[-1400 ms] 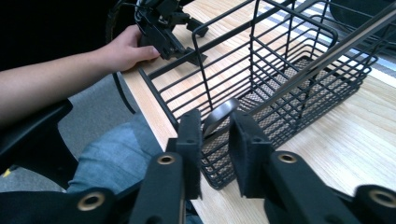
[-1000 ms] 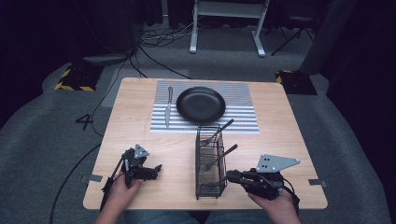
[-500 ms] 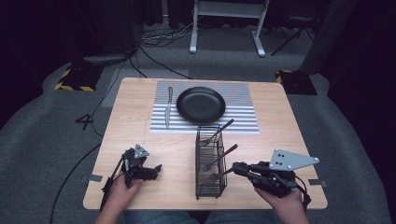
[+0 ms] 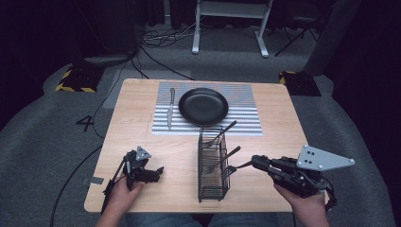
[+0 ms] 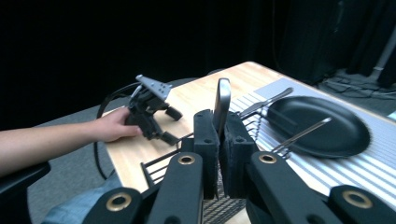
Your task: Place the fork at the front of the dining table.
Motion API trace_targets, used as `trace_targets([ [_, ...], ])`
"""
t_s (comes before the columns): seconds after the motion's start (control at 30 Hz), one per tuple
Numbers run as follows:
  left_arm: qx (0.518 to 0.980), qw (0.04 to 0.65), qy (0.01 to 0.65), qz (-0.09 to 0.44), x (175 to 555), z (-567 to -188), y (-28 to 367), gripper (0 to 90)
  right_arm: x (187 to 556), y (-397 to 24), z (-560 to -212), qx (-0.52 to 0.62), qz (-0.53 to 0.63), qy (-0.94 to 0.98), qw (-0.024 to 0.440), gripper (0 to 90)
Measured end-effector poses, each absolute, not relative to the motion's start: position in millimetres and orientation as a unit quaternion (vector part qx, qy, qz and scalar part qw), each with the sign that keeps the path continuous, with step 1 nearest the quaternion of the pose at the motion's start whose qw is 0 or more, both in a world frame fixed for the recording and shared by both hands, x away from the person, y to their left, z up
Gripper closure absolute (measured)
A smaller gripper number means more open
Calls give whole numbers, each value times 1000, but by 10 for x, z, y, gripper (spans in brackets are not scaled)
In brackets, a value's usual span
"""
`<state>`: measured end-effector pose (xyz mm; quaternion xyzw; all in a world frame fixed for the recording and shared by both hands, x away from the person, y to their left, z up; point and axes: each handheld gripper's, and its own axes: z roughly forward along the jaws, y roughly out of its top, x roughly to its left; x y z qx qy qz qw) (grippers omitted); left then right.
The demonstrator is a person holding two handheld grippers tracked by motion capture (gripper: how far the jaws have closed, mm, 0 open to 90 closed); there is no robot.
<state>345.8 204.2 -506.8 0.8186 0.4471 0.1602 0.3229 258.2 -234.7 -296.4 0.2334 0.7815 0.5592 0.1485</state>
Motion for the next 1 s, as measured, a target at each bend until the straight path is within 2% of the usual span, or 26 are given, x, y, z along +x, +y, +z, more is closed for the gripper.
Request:
trace_targets([
  [0.53, 820, 322, 445, 160, 3462, -5066, 2044, 67, 2729, -2607, -2806, 263, 549, 770, 190, 863],
  [1.0, 820, 322, 445, 160, 3463, -5066, 2045, 67, 3166, -2738, -2798, 302, 524, 767, 216, 863],
])
